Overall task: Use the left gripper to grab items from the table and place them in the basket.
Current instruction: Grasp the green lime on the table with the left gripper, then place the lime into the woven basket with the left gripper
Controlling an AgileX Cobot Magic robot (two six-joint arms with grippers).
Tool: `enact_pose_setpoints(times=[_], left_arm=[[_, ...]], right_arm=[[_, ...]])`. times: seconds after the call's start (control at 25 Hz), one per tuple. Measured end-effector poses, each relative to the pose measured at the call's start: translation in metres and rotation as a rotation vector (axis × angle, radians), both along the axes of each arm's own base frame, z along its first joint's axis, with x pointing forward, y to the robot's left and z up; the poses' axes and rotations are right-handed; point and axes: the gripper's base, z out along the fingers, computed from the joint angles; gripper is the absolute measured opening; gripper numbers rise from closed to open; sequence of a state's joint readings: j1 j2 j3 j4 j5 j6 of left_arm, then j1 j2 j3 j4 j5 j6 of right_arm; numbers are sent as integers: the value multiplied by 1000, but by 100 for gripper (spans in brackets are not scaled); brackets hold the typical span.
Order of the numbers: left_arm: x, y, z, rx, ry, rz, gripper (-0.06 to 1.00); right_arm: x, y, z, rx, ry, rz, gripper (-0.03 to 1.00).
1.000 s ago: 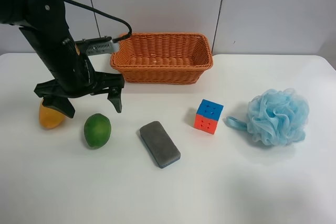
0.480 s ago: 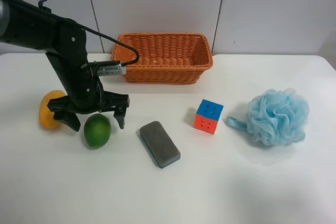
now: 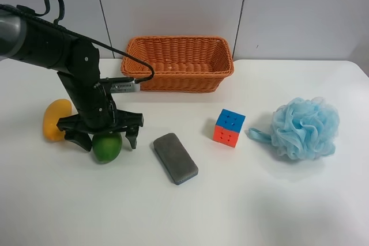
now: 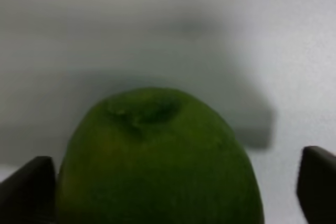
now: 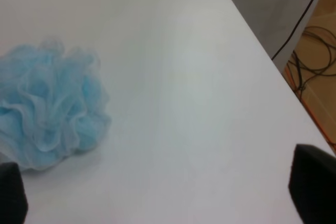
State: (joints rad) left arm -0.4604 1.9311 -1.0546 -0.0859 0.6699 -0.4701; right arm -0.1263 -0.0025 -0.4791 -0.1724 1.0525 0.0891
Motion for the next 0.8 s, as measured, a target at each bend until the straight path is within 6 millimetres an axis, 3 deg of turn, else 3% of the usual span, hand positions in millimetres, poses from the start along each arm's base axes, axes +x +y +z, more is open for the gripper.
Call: enact_pose_setpoints(times=[0.12, 0.16, 0.52, 0.64, 0.8], left_arm=[[0, 0, 0, 0, -1, 0, 63], [0, 0, 0, 0, -1, -1, 61], [2, -1, 3, 2, 8, -2, 61], [8, -4, 20, -6, -3, -7, 61], [21, -11, 60, -41, -70, -15, 61]], right_arm=[[0, 0, 0, 0, 0, 0, 99], [0, 0, 0, 0, 0, 0, 99], [0, 0, 0, 0, 0, 0, 99], [0, 0, 0, 0, 0, 0, 99], [0, 0, 0, 0, 0, 0, 99]])
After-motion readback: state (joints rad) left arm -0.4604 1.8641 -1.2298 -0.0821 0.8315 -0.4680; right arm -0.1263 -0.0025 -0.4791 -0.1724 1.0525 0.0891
